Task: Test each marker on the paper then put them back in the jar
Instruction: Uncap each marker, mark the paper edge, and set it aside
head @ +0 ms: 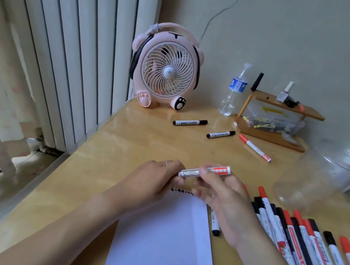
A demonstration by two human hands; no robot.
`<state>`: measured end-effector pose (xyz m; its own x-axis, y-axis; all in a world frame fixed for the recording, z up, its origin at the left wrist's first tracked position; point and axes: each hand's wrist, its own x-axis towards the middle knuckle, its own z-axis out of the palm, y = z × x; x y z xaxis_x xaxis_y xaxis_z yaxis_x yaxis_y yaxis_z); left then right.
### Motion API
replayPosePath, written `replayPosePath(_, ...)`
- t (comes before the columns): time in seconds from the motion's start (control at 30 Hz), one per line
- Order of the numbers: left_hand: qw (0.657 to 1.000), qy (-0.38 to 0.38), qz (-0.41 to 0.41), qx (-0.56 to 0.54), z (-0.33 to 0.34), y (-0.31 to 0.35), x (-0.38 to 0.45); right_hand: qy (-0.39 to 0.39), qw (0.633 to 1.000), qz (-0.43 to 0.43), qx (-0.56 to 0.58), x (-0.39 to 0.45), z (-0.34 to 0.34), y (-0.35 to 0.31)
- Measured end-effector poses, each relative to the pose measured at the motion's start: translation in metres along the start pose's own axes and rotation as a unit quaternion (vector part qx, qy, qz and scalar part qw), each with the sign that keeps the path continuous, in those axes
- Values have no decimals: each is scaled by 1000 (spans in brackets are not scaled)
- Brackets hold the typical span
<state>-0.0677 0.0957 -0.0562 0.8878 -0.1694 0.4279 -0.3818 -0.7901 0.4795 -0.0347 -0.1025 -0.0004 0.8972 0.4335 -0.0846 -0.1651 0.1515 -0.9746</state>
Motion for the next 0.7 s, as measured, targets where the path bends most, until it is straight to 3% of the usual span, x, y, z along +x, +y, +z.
replayPosePath(0.1, 1000, -17, 8, -2, -7, -4, -1, -6, 998, 26, -64, -1, -20, -11)
replayPosePath(0.17, 999, -30, 22, 8, -10, -3, -3, -25, 971, 7, -238, -2, -29, -16)
replayPosePath(0.2, 999, -43, 23, 24, -9, -1, -4, -23, 930, -34, -366, -3, -31, -17)
replayPosePath(0.27, 996, -72, 13, 49, -5, 8, -6, -37, 797, -151, -583, -6, -28, -15)
replayPosePath(0.3, 995, -85, 8, 52, -3, 12, -6, -68, 742, -190, -640, -9, -23, -11)
replayPosePath(0.33, 994, -94, 6, 46, -1, 15, -7, -100, 714, -194, -665, -12, -17, -7)
replayPosePath(0.5, 993, -102, 7, -53, -6, 17, -9, -109, 689, -186, -692, -13, -4, 10)
replayPosePath(0.7, 991, -113, 27, -73, -10, 14, -8, -88, 668, -219, -705, -16, 1, 10)
